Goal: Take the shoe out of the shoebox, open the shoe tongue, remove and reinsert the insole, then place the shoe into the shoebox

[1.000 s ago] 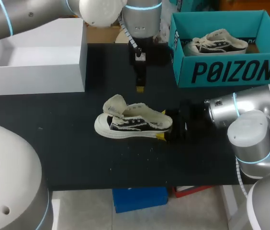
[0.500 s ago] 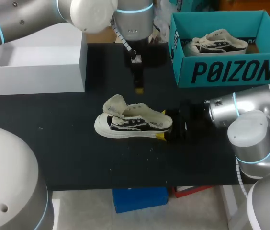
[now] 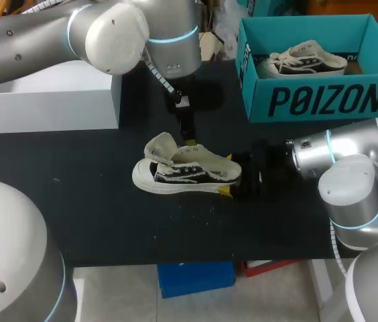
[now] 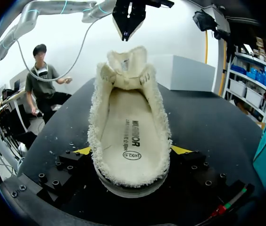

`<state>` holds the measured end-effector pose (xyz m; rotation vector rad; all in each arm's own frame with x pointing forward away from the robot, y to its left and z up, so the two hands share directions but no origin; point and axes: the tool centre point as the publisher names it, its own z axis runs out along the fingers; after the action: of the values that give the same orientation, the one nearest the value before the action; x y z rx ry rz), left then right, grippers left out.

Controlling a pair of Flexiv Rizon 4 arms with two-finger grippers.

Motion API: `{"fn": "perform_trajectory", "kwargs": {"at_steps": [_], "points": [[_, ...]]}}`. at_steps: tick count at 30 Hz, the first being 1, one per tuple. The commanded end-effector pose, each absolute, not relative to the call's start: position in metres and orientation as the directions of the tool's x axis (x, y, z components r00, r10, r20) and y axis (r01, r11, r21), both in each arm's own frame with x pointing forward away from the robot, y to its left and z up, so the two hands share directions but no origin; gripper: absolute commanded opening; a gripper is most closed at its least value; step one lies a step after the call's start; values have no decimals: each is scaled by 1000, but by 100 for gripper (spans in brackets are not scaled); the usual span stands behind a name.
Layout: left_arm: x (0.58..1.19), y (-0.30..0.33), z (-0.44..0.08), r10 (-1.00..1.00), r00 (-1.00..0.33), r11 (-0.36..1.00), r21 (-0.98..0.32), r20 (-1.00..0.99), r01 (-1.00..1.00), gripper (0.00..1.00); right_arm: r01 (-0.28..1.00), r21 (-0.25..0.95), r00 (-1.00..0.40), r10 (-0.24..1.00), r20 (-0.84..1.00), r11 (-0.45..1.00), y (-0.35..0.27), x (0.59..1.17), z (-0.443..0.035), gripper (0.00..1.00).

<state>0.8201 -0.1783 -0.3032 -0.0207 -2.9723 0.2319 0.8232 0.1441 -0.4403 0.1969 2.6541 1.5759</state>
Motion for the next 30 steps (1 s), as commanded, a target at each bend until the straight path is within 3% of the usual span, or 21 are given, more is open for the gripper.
{"fn": "perform_trajectory", "kwargs": {"at_steps": [1, 30], "points": [[824, -179, -317, 31, -986, 986, -169, 165, 2, 0, 86, 876, -990, 136, 24, 475, 145, 823, -442, 0], [812, -199, -388, 94, -952, 976, -215, 292, 30, 0, 86, 876, -990, 136, 24, 475, 145, 823, -442, 0]]}}
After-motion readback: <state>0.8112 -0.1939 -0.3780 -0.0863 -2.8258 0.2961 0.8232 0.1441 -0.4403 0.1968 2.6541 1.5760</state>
